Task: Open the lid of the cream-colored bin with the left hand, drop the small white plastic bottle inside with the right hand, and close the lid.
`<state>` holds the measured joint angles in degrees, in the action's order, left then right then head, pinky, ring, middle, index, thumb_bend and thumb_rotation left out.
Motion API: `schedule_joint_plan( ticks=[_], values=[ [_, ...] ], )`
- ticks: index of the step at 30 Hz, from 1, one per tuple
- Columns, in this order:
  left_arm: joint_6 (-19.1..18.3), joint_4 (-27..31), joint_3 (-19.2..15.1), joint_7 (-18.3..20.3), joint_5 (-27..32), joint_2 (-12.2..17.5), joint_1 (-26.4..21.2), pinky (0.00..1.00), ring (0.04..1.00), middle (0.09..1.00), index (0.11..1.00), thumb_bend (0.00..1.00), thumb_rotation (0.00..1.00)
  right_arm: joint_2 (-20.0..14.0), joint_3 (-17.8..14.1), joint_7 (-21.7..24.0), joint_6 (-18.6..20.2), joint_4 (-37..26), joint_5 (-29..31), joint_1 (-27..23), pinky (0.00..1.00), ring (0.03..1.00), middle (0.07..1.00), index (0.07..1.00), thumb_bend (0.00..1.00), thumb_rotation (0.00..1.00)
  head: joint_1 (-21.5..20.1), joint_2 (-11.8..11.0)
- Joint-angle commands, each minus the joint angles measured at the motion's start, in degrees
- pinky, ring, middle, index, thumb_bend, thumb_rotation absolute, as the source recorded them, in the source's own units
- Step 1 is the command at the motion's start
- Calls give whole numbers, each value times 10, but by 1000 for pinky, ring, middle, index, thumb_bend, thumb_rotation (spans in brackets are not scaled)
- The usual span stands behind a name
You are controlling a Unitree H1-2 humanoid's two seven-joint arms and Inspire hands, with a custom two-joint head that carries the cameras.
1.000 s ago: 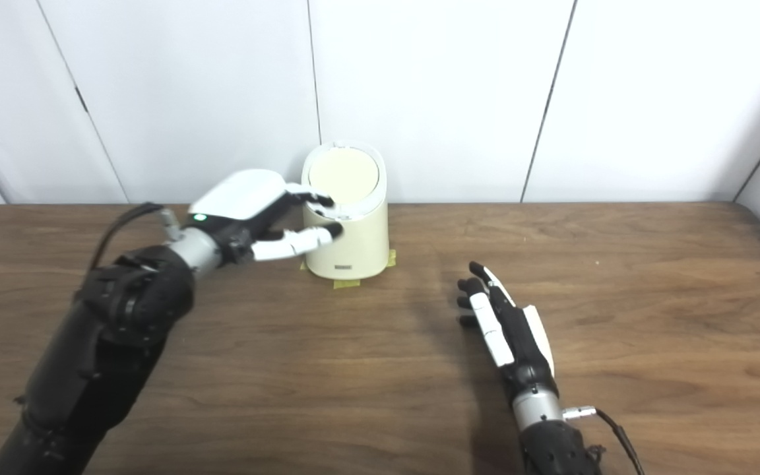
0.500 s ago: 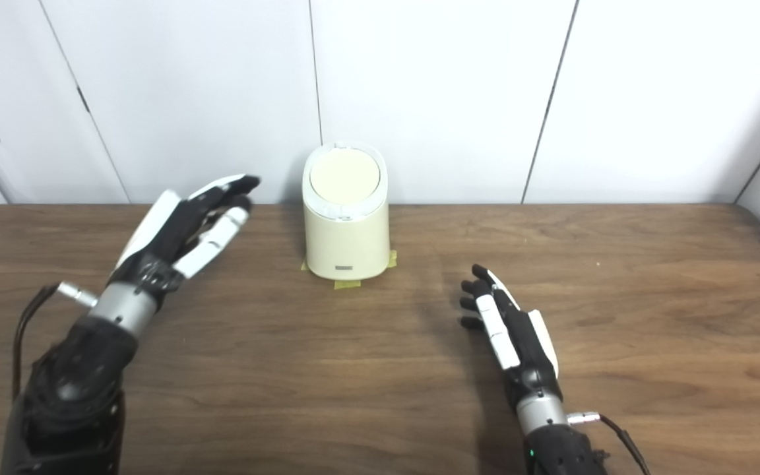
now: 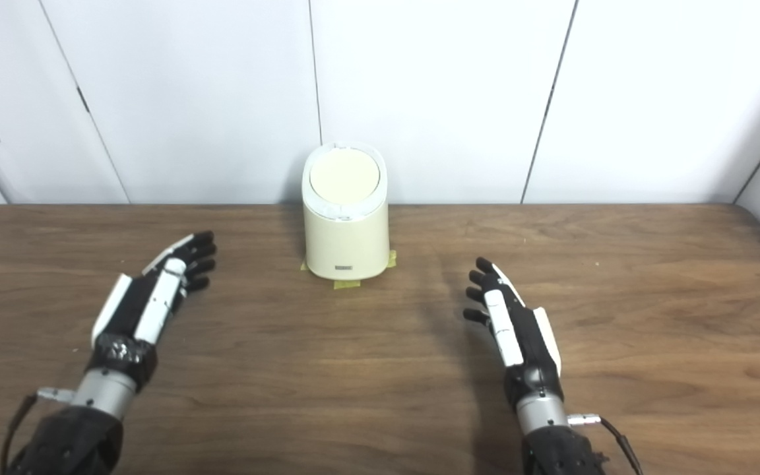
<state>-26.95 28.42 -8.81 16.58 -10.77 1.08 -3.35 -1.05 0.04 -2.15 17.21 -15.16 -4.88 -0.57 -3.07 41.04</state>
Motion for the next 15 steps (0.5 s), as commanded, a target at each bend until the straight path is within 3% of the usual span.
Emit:
schedule_joint_plan(
  ticks=[1, 8, 15],
  values=[
    [9, 10, 4, -18, 14, 5, -9, 906, 914, 927, 934, 424, 975, 5, -4, -1, -26, -25, 9, -15, 797, 911, 945, 939, 512, 976, -1, 2],
    [22, 3, 11, -48, 47, 5, 13, 922, 916, 924, 934, 382, 1000, 11, -20, 1, -23, -42, 40, -9, 859, 947, 977, 963, 523, 930, -2, 6],
    [36, -5, 25, -65, 64, 15, 23, 926, 921, 924, 936, 384, 1000, 4, -25, 5, -14, -50, 47, -3, 841, 941, 972, 962, 564, 911, -2, 12]
  ],
)
